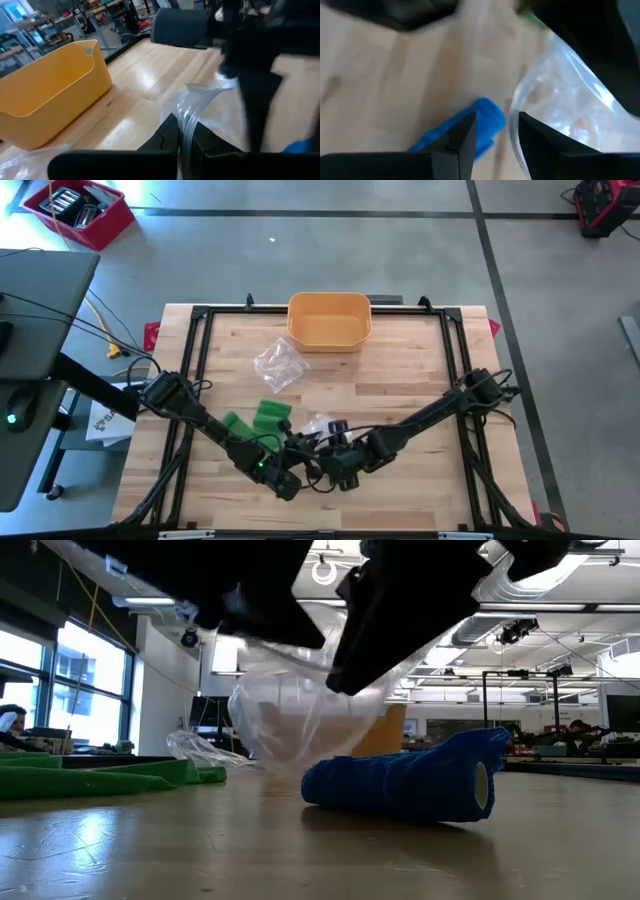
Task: Roll bandage
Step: Open the right transparent zip bag, then put the rolled blue bandage into the open transparent zip bag, then close the transparent zip bag with the rolled blue bandage
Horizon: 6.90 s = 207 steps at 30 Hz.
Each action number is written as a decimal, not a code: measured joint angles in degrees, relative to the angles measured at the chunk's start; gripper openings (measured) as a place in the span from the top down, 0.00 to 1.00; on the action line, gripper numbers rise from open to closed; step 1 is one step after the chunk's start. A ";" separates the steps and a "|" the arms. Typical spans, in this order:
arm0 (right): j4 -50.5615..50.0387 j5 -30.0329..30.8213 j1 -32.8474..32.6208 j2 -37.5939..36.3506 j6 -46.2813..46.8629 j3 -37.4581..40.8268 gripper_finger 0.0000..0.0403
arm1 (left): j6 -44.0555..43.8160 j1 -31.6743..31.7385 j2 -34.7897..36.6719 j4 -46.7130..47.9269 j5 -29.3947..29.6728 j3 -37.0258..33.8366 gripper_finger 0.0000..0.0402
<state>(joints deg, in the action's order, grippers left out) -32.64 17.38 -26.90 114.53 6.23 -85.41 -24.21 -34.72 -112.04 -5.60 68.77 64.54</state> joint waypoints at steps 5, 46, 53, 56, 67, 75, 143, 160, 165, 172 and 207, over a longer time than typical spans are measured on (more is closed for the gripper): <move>2.56 -5.84 -0.14 -0.45 -3.41 0.00 0.67 | 2.20 -0.43 -3.42 -0.81 0.84 -0.03 1.00; -1.54 15.59 -9.59 9.21 42.75 -0.02 0.41 | -18.63 2.82 -4.58 18.83 -3.92 0.04 1.00; -1.23 15.23 -10.22 11.16 42.99 -0.04 0.65 | -18.93 2.83 -4.58 19.15 -6.09 0.06 1.00; -3.94 16.40 -11.58 9.61 44.14 0.00 0.79 | -16.59 2.82 -4.58 16.64 -5.75 0.04 1.00; -10.02 26.70 -12.44 -0.91 46.34 -0.07 0.91 | -14.86 2.96 -4.58 9.15 -6.13 0.03 1.00; -10.92 18.52 -7.05 0.83 46.09 -0.02 0.91 | -13.94 2.43 -4.58 5.55 -6.42 0.03 1.00; 1.72 30.68 -11.40 -3.61 36.42 0.02 0.97 | -15.71 2.08 6.13 -4.40 -27.98 0.01 1.00; 5.11 35.75 -19.83 -10.83 28.10 -0.02 0.95 | -11.71 0.42 9.27 0.52 -25.00 0.30 1.00; 3.98 39.47 -22.11 -10.77 28.44 -0.02 0.95 | -18.87 3.38 8.52 7.08 -27.87 -0.04 1.00; -8.02 32.82 -22.43 -10.59 34.92 -0.02 0.95 | -18.73 1.92 8.49 6.59 -27.79 0.06 1.00; 6.77 27.14 -16.56 -10.66 23.44 14.01 0.97 | -14.88 0.31 9.31 8.21 -33.19 0.06 0.95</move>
<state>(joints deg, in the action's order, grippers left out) -25.87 44.51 -43.46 103.88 29.67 -71.40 -39.09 -34.41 -102.73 2.61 35.58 64.60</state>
